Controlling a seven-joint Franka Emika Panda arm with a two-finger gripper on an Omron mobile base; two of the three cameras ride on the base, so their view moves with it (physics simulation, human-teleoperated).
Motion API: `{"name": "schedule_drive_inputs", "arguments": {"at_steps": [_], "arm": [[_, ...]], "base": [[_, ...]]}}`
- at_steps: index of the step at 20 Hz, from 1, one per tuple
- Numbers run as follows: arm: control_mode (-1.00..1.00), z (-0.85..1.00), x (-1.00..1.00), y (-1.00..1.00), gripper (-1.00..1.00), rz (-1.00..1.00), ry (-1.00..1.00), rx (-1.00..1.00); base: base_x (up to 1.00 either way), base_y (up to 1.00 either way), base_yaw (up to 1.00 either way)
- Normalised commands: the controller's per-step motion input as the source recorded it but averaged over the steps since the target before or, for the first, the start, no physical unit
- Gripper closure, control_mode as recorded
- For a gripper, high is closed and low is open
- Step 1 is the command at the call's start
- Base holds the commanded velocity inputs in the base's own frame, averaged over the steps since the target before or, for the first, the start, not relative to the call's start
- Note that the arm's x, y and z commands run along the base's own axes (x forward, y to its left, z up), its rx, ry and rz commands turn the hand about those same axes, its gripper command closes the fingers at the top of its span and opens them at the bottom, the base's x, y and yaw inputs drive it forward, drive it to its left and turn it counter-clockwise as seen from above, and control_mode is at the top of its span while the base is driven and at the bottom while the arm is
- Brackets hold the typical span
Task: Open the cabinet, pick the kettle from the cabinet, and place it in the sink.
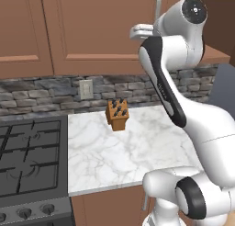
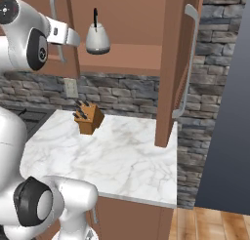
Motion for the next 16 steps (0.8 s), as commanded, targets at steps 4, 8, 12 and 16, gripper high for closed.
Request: {"name": "schedule_drive_inputs", "arguments": {"at_steps": [4, 8, 12, 16], "arm": [[-1.0, -0.07, -0.65, 0.27, 1.0, -0.01, 0.0, -0.03], [-1.0, -0.08, -0.64, 0.3, 1.0, -0.04, 0.0, -0.04], [-1.0, -0.09, -0.64, 0.31, 1.0, -0.03, 0.0, -0.04], [-1.0, -0.07, -0.61, 0.33, 1.0, -0.03, 0.0, -0.01]], "base": [[0.0, 0.0, 0.0], [0.0, 0.0, 0.0], [0.0, 0.0, 0.0], [0.0, 0.0, 0.0]]}}
